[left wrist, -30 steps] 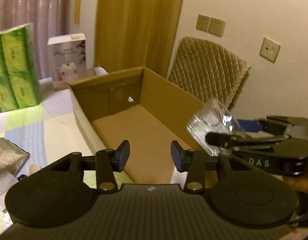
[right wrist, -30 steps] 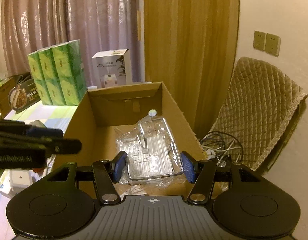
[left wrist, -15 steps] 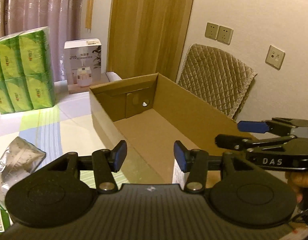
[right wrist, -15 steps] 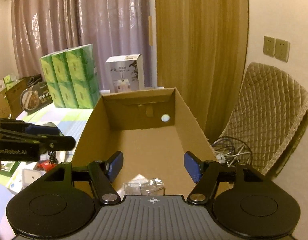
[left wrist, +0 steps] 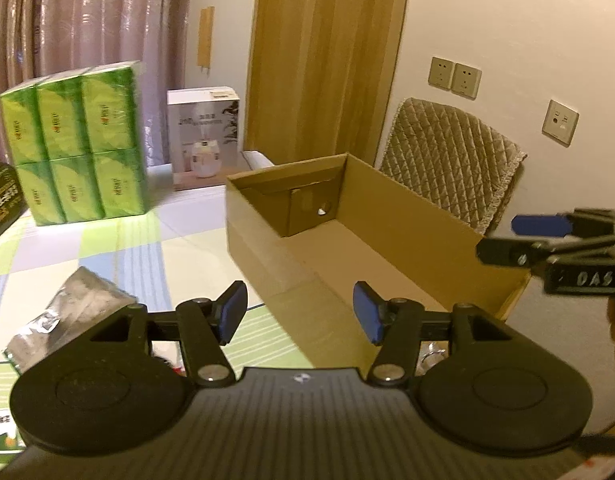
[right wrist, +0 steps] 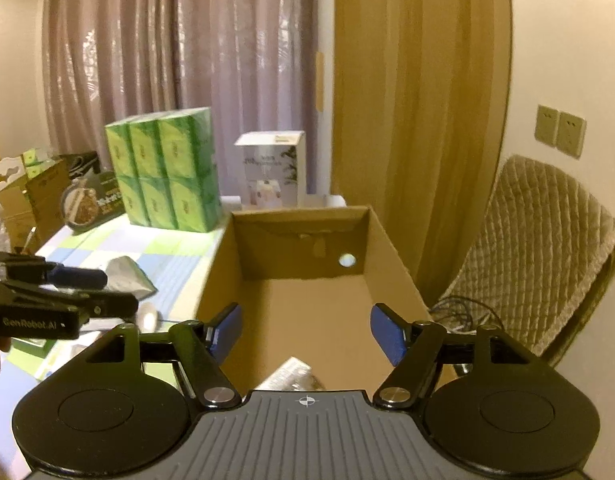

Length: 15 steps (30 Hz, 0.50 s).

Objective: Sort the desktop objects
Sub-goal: 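Move both tools back over the table items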

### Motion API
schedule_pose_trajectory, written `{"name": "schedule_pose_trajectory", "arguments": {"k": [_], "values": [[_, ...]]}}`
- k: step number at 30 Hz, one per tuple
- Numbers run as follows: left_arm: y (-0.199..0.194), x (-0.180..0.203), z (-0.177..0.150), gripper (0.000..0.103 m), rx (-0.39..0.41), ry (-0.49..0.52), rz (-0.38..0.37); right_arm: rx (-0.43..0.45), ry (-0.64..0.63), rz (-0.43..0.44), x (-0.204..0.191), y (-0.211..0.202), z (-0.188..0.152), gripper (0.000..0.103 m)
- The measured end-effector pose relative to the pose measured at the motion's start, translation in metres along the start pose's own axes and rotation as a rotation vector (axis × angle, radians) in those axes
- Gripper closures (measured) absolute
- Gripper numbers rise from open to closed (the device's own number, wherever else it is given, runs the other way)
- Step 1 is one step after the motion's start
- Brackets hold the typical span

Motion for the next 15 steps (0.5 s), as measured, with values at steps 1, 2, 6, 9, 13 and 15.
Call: {"name": "schedule_pose_trajectory", "arguments": {"k": [1,2,6,9,13,15], "values": [[-0.004,-0.004,-0.002,0.049,0.001,0.0,0.006,0.006,-0.005,0.007,-0.005,-0.002,0.002,0.029],[-0.008,-0.007,-0.004,0.049,0.001,0.0,0.013,0.012,-0.01,0.014,-0.01,-0.004,0.005,0.027],[-0.024,-0.026,-0.015,0.049,-0.004,-0.012,0.047,0.025,-0.025,0.061,-0.035,-0.01,0.011,0.024],[-0.037,-0.039,-0.024,0.047,-0.002,-0.018,0.075,0.028,-0.048,0.106,-0.057,-0.012,0.014,0.024],[-0.054,-0.057,-0.037,0.044,-0.002,-0.023,0.117,0.026,-0.079,0.164,-0.089,-0.012,0.012,0.023],[-0.063,-0.069,-0.043,0.043,-0.006,-0.028,0.142,0.019,-0.092,0.19,-0.103,-0.009,0.009,0.022]]}}
Point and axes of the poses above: each gripper's, at about its wrist camera, not at the fingertips, and y roughly the way its jaws point, x to its right, z to its top, the point moved 4 cm from there along y, roughly the way its jaws point, and after that the axes turned 1 degree about y, right-handed, at the moved point
